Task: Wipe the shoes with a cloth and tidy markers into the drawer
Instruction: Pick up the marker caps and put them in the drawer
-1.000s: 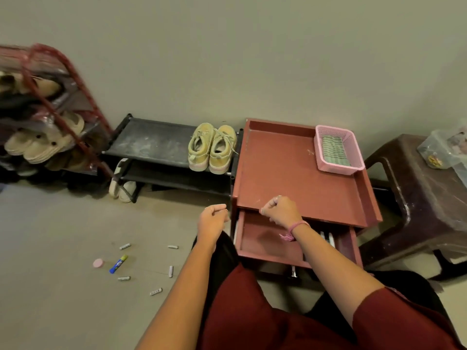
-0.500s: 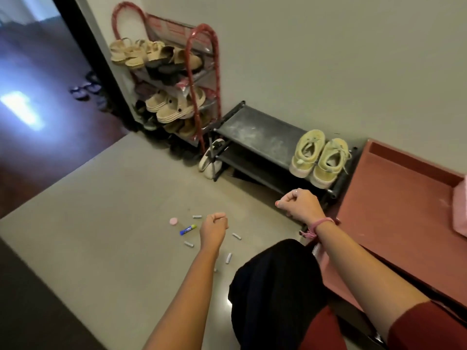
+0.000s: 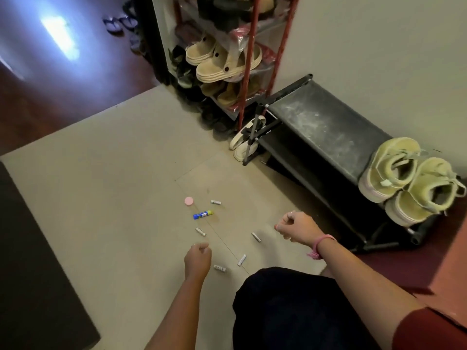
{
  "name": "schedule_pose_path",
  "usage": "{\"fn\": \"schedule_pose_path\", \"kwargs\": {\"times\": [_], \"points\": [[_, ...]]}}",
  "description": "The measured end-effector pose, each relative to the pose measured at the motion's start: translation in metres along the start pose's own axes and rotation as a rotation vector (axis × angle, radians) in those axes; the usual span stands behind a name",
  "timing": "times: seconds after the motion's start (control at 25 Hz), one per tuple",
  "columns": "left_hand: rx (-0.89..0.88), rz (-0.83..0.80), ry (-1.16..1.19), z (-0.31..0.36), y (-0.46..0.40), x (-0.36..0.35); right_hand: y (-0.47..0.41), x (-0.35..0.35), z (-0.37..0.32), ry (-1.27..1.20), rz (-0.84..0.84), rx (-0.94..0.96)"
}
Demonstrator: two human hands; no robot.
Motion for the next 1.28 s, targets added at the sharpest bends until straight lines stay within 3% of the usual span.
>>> {"fn": "schedule_pose_path", "kwargs": {"times": [0.36, 0.6, 0.8, 1.04, 1.28], "points": [[0.199, -0.015, 0.103, -0.091, -0.024, -0.068, -0.087, -0.109, 0.019, 0.322, -0.163, 0.017], [0.278, -0.169, 0.132, -0.134, -0.04, -0.108, -0.121, -0.151, 0.058, 0.087, -0.159, -0.163], [0.317, -0.069, 0.163, -0.163, -0.062, -0.13, -0.145, -0.157, 0.078, -0.21, -0.228, -0.355], [0.357, 0.191, -0.008, -0.174, -0.077, -0.135, -0.156, -0.161, 0.08, -0.607, -0.35, -0.529], [0.371, 0.213, -0.033, -0.168, -0.083, -0.132, -0.152, -0.164, 0.081, -0.653, -0.385, -0.604]]}}
Point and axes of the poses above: each hand's wrist, its own y-axis away from the middle knuckle, its own x-axis out of the back of the hand, z = x × y, the point moved 4 cm from there along -y, towards the middle knuckle, and after that the axes turned 15 degrees about -x, right-handed, at the moved point
